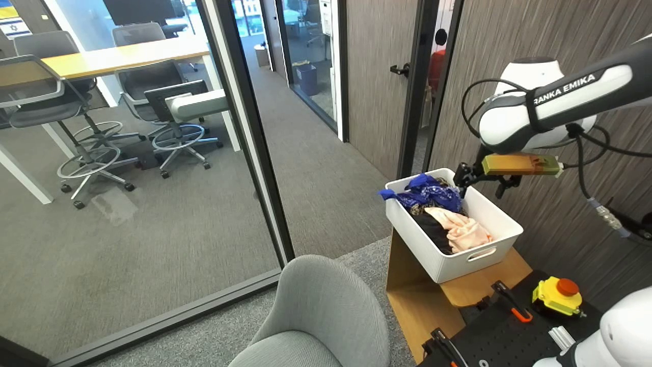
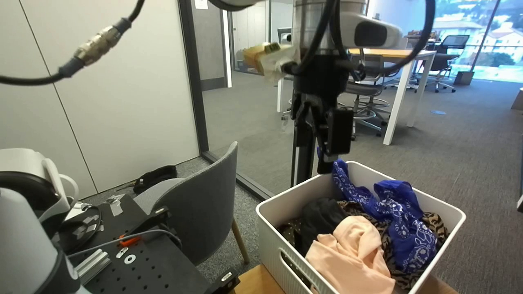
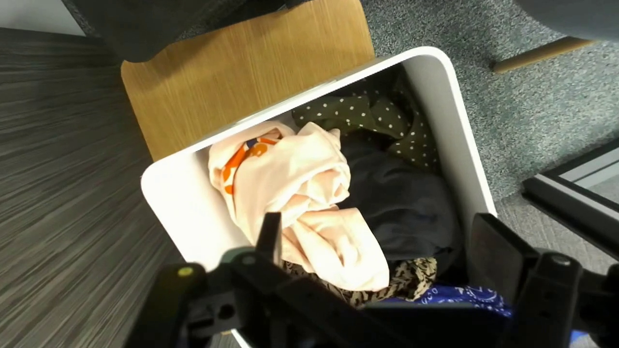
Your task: Remove the peach clothing and the black clothing from the box and place them on the backrest of the grey chair
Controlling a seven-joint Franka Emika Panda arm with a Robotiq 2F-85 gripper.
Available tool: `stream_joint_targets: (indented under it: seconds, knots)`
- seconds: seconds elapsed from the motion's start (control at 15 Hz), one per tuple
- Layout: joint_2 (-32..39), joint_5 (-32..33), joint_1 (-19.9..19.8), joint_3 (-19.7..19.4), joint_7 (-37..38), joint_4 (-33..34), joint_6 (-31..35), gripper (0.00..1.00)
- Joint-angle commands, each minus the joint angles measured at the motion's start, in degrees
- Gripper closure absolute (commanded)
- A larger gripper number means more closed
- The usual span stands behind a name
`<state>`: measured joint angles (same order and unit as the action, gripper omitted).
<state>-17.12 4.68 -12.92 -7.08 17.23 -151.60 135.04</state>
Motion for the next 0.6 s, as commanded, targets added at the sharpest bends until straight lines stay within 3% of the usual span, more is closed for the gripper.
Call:
stream_joint_targets:
  seconds: [0.0, 0.53]
  knots:
    - [9.75, -1.55, -0.17, -1.42, -1.67, 1.65, 7.20, 0.00]
    - [27.09, -6.42, 0.17, -3.66, -0.79, 7.00, 14.57, 0.00]
